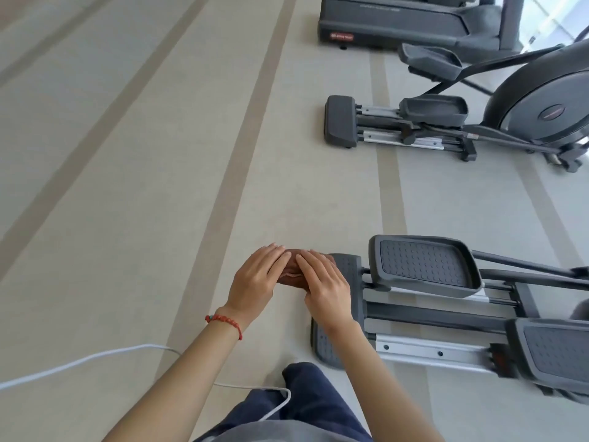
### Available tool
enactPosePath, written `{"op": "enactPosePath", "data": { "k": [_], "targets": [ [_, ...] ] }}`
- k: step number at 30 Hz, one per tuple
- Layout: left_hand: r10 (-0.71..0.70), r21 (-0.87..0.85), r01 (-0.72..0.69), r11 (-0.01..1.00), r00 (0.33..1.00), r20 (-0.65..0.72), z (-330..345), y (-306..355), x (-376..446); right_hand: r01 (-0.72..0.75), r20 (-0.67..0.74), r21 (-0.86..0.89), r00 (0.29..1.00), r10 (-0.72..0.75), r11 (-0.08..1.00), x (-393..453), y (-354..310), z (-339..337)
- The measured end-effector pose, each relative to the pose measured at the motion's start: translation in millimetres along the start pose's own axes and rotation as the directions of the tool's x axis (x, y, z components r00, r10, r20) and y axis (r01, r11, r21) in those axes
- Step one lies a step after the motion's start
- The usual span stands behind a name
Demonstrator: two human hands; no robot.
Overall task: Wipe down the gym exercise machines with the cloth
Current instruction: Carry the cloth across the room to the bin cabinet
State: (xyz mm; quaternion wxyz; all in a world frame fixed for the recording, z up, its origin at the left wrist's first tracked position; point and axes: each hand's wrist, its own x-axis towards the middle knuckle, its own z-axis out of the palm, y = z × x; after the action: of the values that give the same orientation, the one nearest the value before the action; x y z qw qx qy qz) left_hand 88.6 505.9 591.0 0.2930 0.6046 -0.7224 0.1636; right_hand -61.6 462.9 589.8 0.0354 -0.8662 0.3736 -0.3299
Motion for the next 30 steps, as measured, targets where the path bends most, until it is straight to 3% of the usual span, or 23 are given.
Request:
{"op": "enactPosePath", "data": {
  "k": [17,30],
  "targets": [
    [0.001,0.028,-0.002,1.000,1.000,0.009,108,-102,153,0.052,0.001,0.024,0.999,-0.052,0.998,169,118,78],
    [-0.047,0.013,0.046,0.999,0.997,0.066,162,-196,235,0.074,0.003,0.051,0.997,-0.075,0.996,282,162,151]
  ]
}}
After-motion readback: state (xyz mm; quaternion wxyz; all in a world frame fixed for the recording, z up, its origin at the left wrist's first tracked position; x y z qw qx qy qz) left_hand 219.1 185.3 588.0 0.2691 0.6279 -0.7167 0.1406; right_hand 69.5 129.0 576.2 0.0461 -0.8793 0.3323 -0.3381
